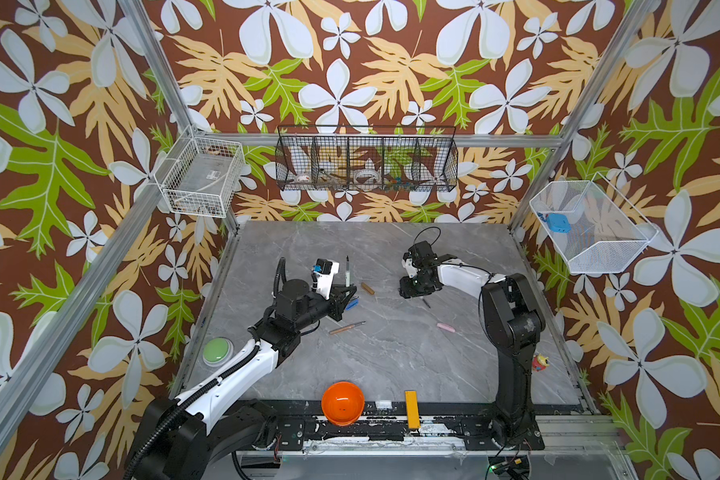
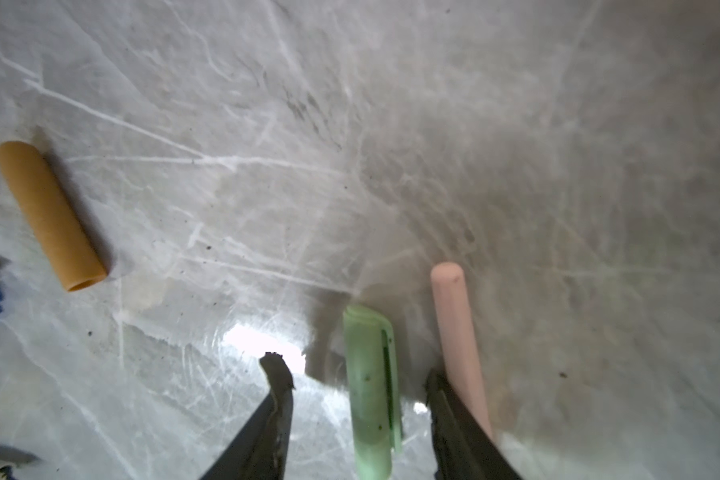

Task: Insert the pens into the pen caps
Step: 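Hold the pen with the left gripper while the right gripper reaches the green cap, then close the right gripper on the green cap and lift it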

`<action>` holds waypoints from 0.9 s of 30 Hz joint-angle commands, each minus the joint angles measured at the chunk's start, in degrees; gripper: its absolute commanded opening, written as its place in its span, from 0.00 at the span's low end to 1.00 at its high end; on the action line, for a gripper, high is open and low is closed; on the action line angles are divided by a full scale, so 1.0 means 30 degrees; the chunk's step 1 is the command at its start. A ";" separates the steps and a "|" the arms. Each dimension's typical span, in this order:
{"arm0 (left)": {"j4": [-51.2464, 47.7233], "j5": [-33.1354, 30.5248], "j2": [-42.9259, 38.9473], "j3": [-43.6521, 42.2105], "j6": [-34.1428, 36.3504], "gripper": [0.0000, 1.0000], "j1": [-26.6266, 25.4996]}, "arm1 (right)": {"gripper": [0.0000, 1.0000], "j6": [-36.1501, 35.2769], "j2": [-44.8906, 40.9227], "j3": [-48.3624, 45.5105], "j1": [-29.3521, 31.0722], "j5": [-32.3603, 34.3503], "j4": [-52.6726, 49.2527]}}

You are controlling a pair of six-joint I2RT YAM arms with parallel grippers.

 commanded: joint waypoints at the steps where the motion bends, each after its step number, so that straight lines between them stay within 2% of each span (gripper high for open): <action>1: 0.0212 -0.0137 0.0016 0.0161 0.0058 0.00 -0.0028 | 0.54 -0.0996 0.0281 0.0196 -0.0003 0.1327 -0.1408; 8: 0.0190 -0.0148 0.0202 0.0248 0.0065 0.00 -0.0028 | 0.53 -0.2455 0.0871 0.1107 0.0151 0.1389 -0.2300; 14: 0.0161 -0.0282 0.0408 0.0235 -0.0125 0.00 -0.0028 | 0.51 -0.2346 0.1603 0.2127 0.0486 0.2353 -0.3447; 22: 0.0205 -0.0159 0.0773 0.0218 0.0006 0.00 -0.0028 | 0.44 -0.2211 0.2092 0.2306 0.1188 0.3106 -0.3724; 27: 0.0276 -0.0115 0.0916 0.0220 -0.0110 0.00 -0.0028 | 0.35 -0.1941 0.2218 0.2181 0.1313 0.3402 -0.3927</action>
